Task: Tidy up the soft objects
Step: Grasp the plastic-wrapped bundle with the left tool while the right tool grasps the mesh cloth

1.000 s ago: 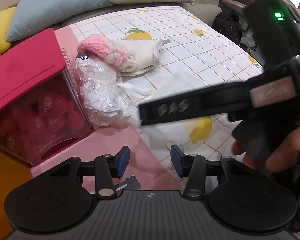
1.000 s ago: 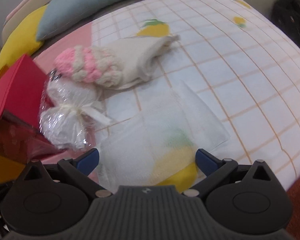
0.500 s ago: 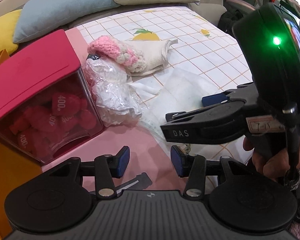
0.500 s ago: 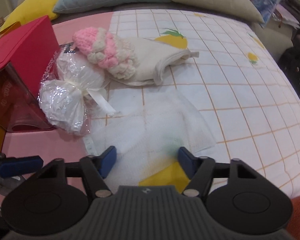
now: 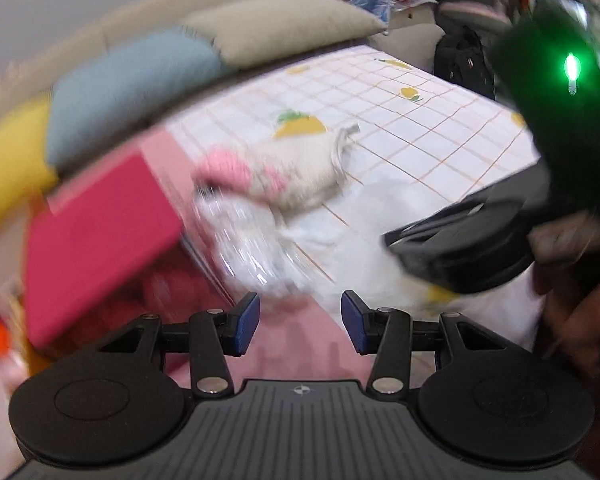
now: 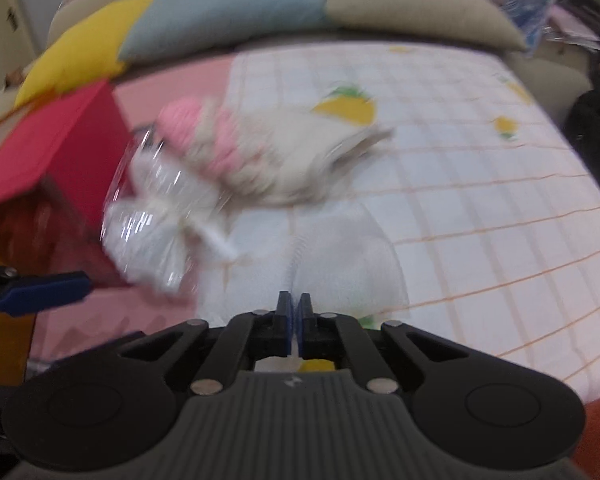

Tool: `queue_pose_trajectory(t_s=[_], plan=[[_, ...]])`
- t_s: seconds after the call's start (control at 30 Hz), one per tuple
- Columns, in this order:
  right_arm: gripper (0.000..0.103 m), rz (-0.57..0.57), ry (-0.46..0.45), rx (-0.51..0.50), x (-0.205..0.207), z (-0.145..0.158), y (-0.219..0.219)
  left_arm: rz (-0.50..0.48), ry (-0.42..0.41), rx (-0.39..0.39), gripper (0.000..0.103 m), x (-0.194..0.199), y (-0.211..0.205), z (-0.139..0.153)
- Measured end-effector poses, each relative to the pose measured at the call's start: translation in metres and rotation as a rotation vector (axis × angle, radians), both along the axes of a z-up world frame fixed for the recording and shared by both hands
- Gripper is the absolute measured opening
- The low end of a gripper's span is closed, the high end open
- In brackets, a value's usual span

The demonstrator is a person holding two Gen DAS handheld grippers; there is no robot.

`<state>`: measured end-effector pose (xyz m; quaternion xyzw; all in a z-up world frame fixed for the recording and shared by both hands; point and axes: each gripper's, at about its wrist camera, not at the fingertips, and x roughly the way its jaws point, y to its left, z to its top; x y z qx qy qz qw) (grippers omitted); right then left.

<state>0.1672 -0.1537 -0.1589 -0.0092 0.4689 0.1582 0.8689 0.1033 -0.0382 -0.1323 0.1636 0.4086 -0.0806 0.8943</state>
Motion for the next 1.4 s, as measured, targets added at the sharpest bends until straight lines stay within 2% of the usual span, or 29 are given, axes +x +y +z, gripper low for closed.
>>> queue_pose_trajectory(t_s=[0.13, 0.27, 0.37, 0.4, 0.5, 0.63, 0.77, 0.93, 1.2, 1.27, 1.3, 1.33, 1.4], plan=[[0.0, -0.043, 0.019, 0.036, 0.005, 0.0, -0.011, -0.04, -0.042, 0.145, 0.054, 0.013, -0.017, -0.002], [0.0, -0.062, 0.023, 0.064, 0.007, 0.002, -0.018, -0.097, -0.016, 0.301, 0.056, 0.03, -0.033, -0.017], [0.0, -0.079, 0.033, 0.083, 0.009, 0.001, -0.021, -0.139, 0.005, 0.384, 0.062, 0.037, -0.041, -0.029], [0.0, -0.084, 0.042, 0.091, 0.01, 0.0, -0.023, -0.134, 0.001, 0.396, 0.064, 0.039, -0.043, -0.031], [0.0, -0.096, 0.056, 0.104, 0.012, -0.001, -0.025, -0.065, 0.004, 0.377, 0.081, 0.049, -0.043, -0.031], [0.0, -0.105, 0.068, 0.114, 0.014, -0.003, -0.028, -0.03, 0.029, 0.42, 0.089, 0.061, -0.052, -0.038], [0.0, -0.137, 0.095, 0.112, 0.015, -0.008, -0.034, 0.021, 0.067, 0.456, 0.091, 0.073, -0.056, -0.046], [0.0, -0.212, 0.123, 0.138, 0.017, -0.011, -0.049, 0.034, 0.105, 0.496, 0.091, 0.078, -0.058, -0.053], [0.0, -0.293, 0.152, 0.163, 0.019, -0.014, -0.066, 0.032, 0.117, 0.548, 0.09, 0.081, -0.06, -0.064], [0.0, -0.308, 0.152, 0.171, 0.018, -0.013, -0.068, 0.022, 0.1, 0.572, 0.086, 0.08, -0.061, -0.066], [0.0, -0.313, 0.148, 0.169, 0.017, -0.013, -0.069, 0.022, 0.081, 0.591, 0.078, 0.079, -0.06, -0.067], [0.0, -0.314, 0.145, 0.173, 0.017, -0.012, -0.07, 0.018, 0.061, 0.603, 0.056, 0.077, -0.062, -0.066], [0.0, -0.306, 0.139, 0.173, 0.015, -0.011, -0.069, 0.021, 0.061, 0.563, 0.052, 0.077, -0.06, -0.06]])
